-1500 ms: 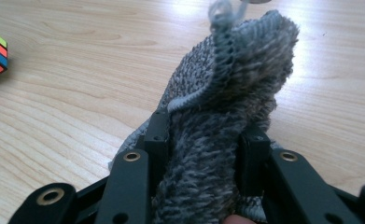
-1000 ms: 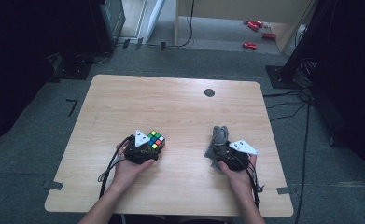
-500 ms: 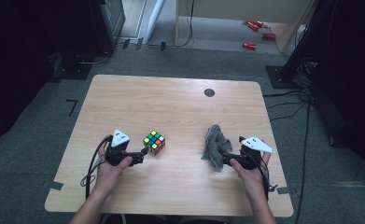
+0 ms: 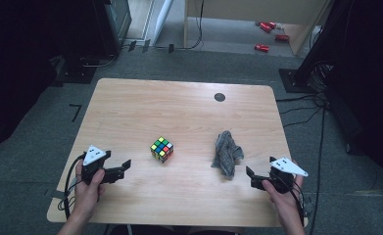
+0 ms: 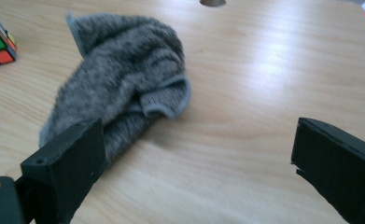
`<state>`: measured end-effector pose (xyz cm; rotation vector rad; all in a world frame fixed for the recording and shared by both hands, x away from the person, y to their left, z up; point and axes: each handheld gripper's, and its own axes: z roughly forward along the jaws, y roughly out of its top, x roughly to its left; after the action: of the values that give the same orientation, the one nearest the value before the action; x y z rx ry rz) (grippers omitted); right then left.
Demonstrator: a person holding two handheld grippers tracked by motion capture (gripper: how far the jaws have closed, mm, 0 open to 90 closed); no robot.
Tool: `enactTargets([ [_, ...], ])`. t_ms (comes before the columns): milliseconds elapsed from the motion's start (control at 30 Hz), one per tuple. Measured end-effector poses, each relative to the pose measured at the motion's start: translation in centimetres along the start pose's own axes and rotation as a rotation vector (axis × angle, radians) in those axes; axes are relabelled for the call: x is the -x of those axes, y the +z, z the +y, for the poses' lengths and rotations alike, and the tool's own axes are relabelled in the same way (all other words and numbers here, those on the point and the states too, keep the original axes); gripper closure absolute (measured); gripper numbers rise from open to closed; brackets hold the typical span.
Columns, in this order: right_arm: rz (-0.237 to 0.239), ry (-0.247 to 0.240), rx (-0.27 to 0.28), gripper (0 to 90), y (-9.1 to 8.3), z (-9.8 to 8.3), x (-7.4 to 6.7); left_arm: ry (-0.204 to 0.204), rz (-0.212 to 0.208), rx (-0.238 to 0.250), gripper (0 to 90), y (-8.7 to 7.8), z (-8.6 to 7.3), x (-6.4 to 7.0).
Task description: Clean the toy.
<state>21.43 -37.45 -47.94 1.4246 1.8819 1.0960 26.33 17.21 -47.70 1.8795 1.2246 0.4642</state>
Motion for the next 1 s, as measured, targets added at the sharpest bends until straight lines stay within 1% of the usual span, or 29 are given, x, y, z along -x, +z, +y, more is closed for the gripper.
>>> enactTargets([
  [133, -0.019, 0.017, -0.027, 3.1, -0.8, -1.2, 1.2, -0.011, 0.032, -0.019, 13.6, -0.7, -1.4, -1.3],
  [200, -0.022, 0.031, -0.033, 3.1, -1.1, -1.7, 1.7, -0.026, 0.042, -0.021, 13.7, -1.1, -2.0, -1.9],
  [400, -0.039, 0.077, -0.044, 3.1, -2.1, -2.9, 3.1, -0.034, 0.077, -0.035, 13.6, -2.0, -3.4, -3.0],
  [433, -0.041, 0.084, -0.048, 3.1, -2.2, -3.1, 3.2, -0.034, 0.077, -0.035, 13.6, -2.0, -3.4, -3.0],
  [467, -0.048, 0.088, -0.056, 3.1, -2.4, -3.5, 3.5, -0.043, 0.093, -0.041, 13.6, -2.2, -3.9, -3.5],
  [533, -0.054, 0.093, -0.069, 3.1, -2.5, -3.9, 3.8, -0.045, 0.112, -0.050, 13.6, -2.4, -4.2, -3.8],
  [600, -0.069, 0.110, -0.092, 3.7, -2.5, -4.6, 4.2, -0.050, 0.126, -0.065, 13.6, -2.4, -4.6, -4.1],
  [667, -0.077, 0.122, -0.109, 4.3, -2.5, -5.1, 4.5, -0.053, 0.138, -0.078, 13.6, -2.3, -4.9, -4.3],
  [733, -0.086, 0.135, -0.129, 4.6, -2.3, -5.6, 4.7, -0.038, 0.153, -0.097, 13.6, -2.0, -5.1, -4.3],
  [767, -0.085, 0.138, -0.138, 4.6, -2.2, -5.8, 4.8, -0.033, 0.161, -0.097, 13.6, -1.9, -5.2, -4.1],
  [833, -0.087, 0.142, -0.159, 5.7, -1.9, -6.1, 4.9, 0.006, 0.191, -0.107, 13.6, -1.5, -5.2, -3.8],
  [867, -0.090, 0.142, -0.164, 6.2, -1.8, -6.2, 4.9, 0.019, 0.211, -0.117, 13.6, -1.3, -5.3, -3.6],
  [900, -0.094, 0.134, -0.158, 6.3, -1.8, -6.2, 5.0, 0.031, 0.220, -0.131, 13.6, -1.1, -5.3, -3.5],
  [967, -0.101, 0.118, -0.175, 6.6, -1.7, -6.1, 4.8, 0.030, 0.207, -0.132, 13.5, -1.0, -5.3, -3.4],
  [1000, -0.104, 0.100, -0.180, 6.6, -1.6, -6.1, 4.7, 0.012, 0.194, -0.138, 13.5, -1.0, -5.2, -3.6],
])
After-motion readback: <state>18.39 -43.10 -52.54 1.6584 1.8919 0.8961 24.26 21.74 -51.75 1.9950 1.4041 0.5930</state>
